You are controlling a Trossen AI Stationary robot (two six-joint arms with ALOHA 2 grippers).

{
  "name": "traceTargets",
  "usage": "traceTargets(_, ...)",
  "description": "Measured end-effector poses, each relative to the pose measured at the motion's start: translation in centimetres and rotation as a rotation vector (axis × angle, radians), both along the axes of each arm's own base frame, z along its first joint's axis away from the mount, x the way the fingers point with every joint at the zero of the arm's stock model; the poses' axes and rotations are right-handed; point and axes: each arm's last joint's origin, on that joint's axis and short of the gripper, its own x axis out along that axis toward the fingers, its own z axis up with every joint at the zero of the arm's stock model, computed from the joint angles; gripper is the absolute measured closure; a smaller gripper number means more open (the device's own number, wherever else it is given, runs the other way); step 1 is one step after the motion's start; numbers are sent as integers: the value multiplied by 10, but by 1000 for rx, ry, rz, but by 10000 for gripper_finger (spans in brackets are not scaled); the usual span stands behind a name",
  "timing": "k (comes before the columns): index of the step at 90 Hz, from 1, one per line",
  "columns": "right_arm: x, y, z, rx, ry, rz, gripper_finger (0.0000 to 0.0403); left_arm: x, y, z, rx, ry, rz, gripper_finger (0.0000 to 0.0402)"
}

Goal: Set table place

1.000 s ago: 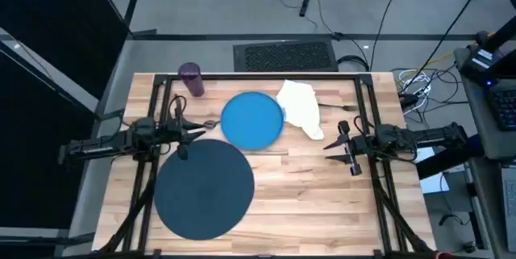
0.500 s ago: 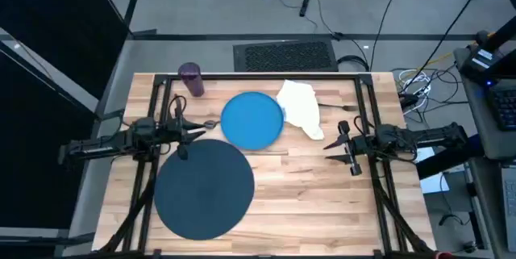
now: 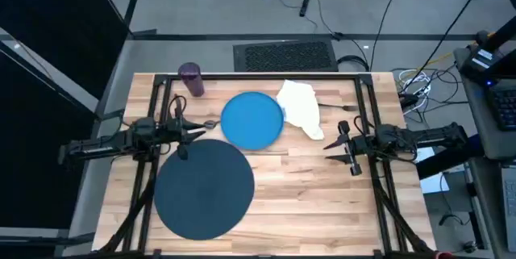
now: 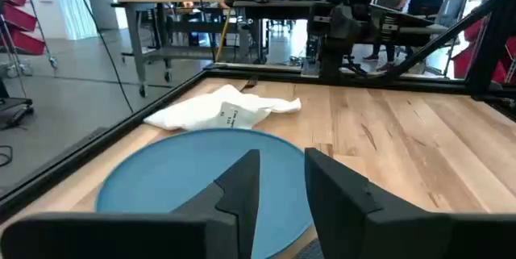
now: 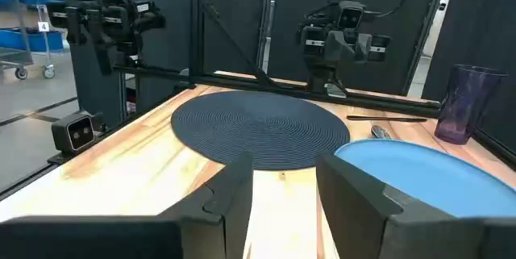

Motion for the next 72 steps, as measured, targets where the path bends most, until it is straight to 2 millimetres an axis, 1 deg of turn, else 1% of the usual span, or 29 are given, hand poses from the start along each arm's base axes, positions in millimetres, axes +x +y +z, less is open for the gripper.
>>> traceTargets(72, 0, 0, 0, 0, 0, 0, 280, 0, 0, 0, 0, 0, 0, 318)
